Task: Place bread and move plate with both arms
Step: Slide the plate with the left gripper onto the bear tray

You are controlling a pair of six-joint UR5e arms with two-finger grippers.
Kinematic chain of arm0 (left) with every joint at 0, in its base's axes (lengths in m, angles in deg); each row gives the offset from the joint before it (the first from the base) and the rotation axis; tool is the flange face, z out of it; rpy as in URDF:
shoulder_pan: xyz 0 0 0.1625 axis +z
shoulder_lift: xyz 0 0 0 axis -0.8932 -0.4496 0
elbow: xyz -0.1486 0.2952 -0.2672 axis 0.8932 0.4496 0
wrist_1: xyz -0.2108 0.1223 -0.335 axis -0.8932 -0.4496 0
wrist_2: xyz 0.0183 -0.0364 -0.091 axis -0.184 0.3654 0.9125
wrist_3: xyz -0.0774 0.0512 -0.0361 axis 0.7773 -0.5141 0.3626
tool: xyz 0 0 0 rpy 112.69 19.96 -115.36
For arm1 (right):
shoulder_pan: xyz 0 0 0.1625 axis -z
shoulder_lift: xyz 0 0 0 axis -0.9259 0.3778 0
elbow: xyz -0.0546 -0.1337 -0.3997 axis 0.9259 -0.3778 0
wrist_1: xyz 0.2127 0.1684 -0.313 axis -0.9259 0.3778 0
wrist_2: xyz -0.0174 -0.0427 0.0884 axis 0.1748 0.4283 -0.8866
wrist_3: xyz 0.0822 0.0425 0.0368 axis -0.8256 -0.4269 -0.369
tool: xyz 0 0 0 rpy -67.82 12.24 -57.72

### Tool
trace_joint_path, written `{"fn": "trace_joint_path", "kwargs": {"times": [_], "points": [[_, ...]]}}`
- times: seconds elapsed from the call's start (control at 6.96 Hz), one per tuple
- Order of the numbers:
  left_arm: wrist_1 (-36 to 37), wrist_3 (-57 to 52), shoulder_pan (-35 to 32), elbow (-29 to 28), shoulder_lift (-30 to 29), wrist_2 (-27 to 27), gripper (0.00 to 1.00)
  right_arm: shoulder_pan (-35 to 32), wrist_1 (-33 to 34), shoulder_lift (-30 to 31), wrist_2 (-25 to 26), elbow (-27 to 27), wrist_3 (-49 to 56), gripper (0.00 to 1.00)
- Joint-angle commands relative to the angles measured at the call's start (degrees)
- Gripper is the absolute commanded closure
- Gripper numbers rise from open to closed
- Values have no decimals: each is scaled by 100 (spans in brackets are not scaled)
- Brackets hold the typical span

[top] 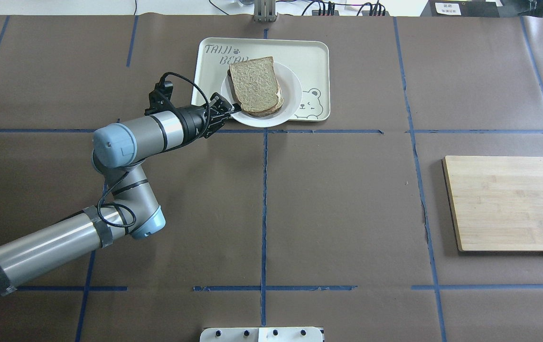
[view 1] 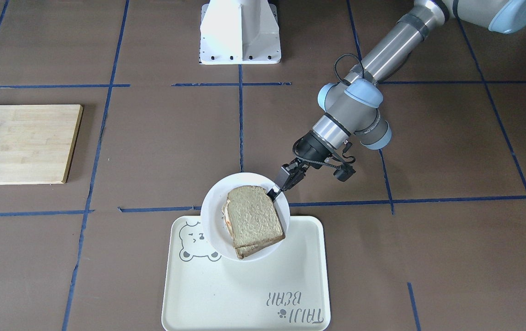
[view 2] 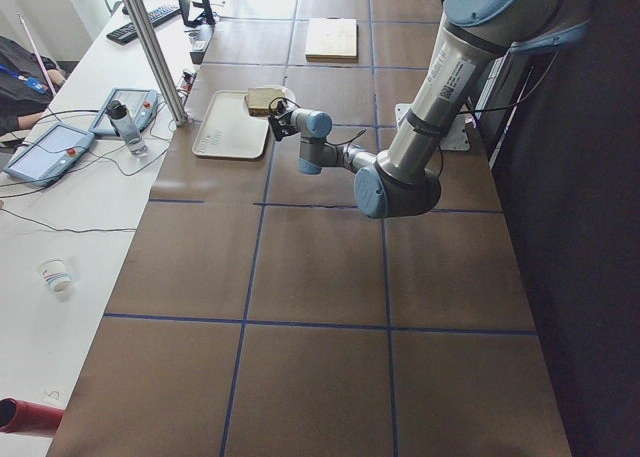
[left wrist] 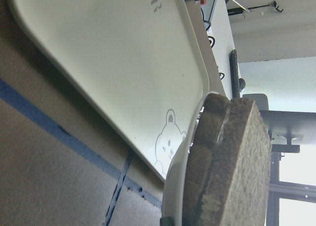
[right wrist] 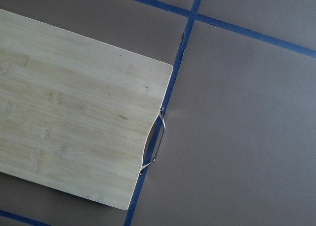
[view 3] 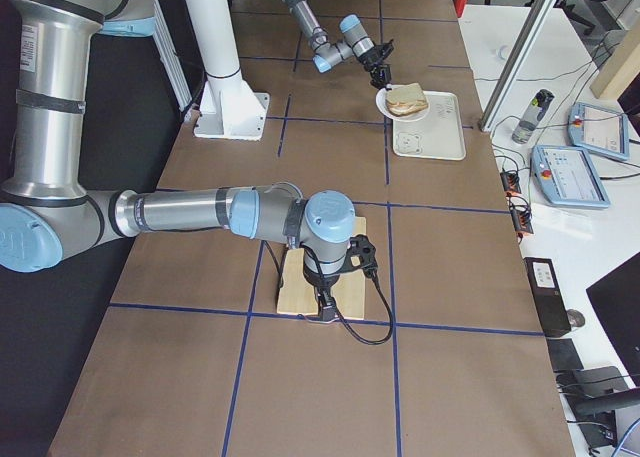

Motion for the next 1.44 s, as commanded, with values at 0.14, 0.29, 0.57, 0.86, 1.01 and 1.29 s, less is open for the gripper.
{"fn": "trace_joint_path", "kwargs": {"times": [0.14, 0.29, 0.57, 0.86, 1.01, 1.29], "points": [[10, -6, -122, -1509, -931, -20, 93, 0, 0, 0, -1, 0, -1, 1], [18, -6, -122, -1616, -1019, -29, 92, 0, 0, 0, -1, 0, -1, 1], [36, -14, -244, -1644, -1020, 67, 22, 0, 0, 0, -1, 0, -1, 1], [149, -67, -638, -1565, -1011, 872, 0, 0, 0, 0, -1, 0, -1, 1], [281, -172, -875, -1478, -977, 1390, 0, 0, 0, 0, -10, 0, -1, 1], [1260, -521, -1350, -744, -741, 2575, 0, 0, -9, -9, -10, 9, -1, 1]]}}
